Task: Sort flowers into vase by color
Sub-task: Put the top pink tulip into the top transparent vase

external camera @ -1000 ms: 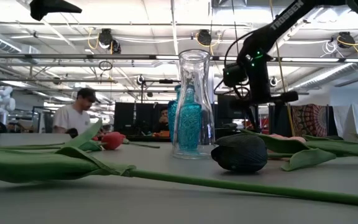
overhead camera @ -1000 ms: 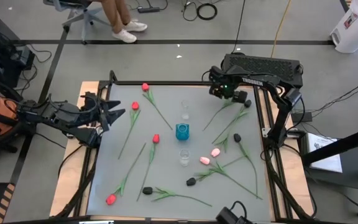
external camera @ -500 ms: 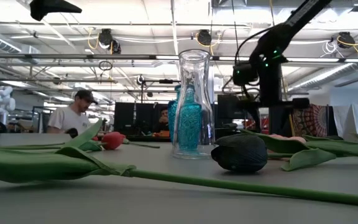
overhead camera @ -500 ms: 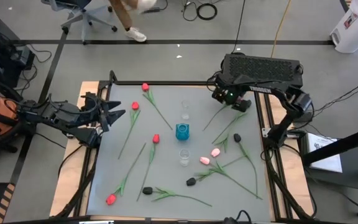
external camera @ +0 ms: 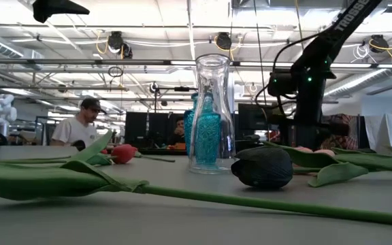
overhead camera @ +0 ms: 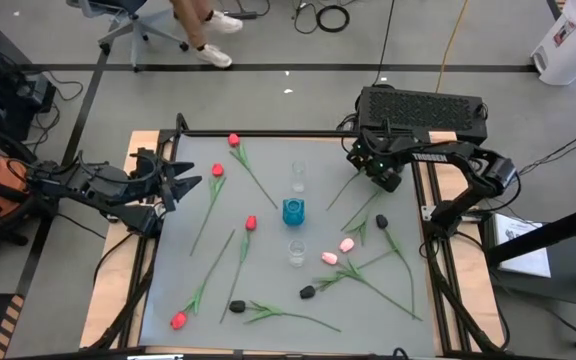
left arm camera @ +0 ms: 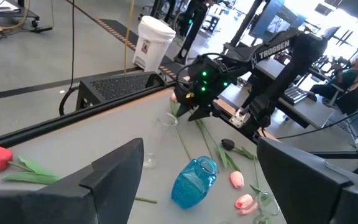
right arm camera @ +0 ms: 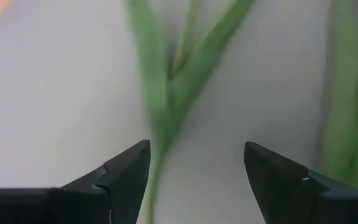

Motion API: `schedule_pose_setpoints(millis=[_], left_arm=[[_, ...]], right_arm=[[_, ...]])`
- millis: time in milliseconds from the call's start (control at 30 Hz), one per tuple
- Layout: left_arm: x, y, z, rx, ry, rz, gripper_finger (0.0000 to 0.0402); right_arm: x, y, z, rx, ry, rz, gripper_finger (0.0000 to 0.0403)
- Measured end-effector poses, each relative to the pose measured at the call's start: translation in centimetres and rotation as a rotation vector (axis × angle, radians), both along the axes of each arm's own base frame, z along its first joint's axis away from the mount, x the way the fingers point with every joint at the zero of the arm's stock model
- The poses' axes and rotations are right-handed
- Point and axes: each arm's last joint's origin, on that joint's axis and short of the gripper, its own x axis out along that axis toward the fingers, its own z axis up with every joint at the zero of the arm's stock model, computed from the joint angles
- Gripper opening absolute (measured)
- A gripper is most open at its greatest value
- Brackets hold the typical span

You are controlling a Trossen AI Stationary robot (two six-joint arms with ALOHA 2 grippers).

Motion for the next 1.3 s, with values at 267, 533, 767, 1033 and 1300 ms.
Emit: schedule_pose_setpoints(millis=[267, 533, 767, 1033, 1300], left_arm=[[0.0, 0.0, 0.0, -0.001, -0.001, 0.001, 0.0319], [0.0, 0.0, 0.0, -0.001, 0.0, 0.001, 0.0319], [0.0, 0.0, 0.0, 0.005, 0.003, 0.0, 0.0319], [0.0, 0.0, 0.0, 0.01, 0.005, 0.007, 0.0319], [0.0, 0.0, -0.1, 0.01, 0.011, 0.007, 0.0319]], right_arm=[[0.7, -0.6, 0.3, -0.063, -0.078, -0.029, 0.0251], [0.0, -1.1, 0.3, -0.053, -0.073, -0.087, 0.0251], [-0.5, -1.6, 0.3, -0.036, -0.084, -0.136, 0.0251], [-0.9, -1.9, -0.2, 0.002, -0.07, -0.149, 0.0251], [-0.7, -2.0, -1.0, 0.036, -0.05, -0.148, 0.0251]])
